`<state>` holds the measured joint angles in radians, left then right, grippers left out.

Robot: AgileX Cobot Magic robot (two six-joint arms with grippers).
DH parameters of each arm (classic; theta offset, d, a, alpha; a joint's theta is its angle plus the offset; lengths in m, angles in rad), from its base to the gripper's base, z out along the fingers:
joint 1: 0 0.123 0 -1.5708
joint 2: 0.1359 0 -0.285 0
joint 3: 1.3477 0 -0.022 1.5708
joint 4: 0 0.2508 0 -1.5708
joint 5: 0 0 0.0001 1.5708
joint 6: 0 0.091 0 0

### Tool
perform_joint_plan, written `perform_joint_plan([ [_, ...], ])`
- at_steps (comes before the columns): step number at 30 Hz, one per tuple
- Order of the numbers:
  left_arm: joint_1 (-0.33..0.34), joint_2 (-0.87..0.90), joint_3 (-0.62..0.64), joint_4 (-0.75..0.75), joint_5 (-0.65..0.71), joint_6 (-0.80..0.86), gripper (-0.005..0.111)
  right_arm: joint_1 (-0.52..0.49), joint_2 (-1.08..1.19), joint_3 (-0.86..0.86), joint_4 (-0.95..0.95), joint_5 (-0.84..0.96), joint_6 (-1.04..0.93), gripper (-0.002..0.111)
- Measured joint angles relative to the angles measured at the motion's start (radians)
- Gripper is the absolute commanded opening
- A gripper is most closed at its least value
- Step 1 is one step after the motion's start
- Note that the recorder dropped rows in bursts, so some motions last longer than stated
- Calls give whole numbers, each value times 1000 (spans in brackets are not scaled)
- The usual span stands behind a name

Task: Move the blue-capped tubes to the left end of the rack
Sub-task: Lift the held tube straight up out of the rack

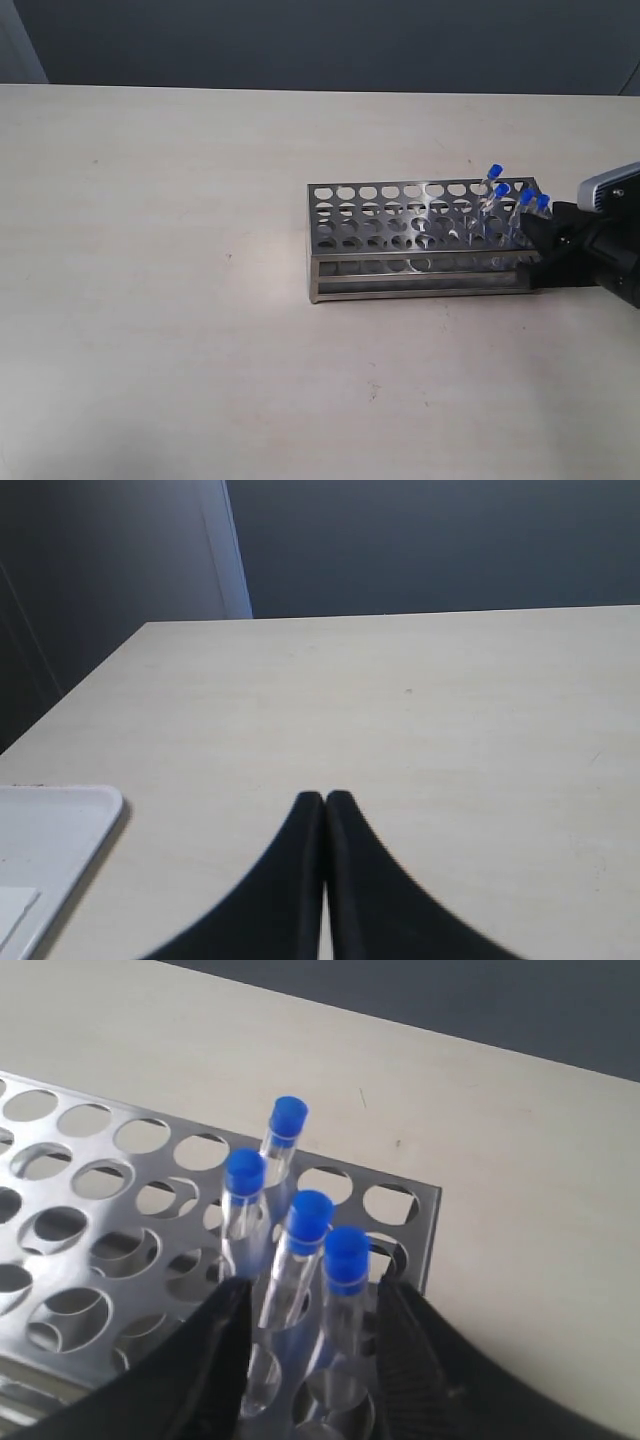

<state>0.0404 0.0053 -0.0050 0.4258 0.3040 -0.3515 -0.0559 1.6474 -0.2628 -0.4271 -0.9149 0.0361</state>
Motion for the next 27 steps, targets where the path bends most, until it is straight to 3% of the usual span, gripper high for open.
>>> perform_joint_plan([
  [21, 0, 0, 0, 0, 0, 0, 0, 0, 0, -55, 35, -31, -36, 40],
  [27, 0, 0, 0, 0, 0, 0, 0, 0, 0, -57, 23, 33, -25, 40],
])
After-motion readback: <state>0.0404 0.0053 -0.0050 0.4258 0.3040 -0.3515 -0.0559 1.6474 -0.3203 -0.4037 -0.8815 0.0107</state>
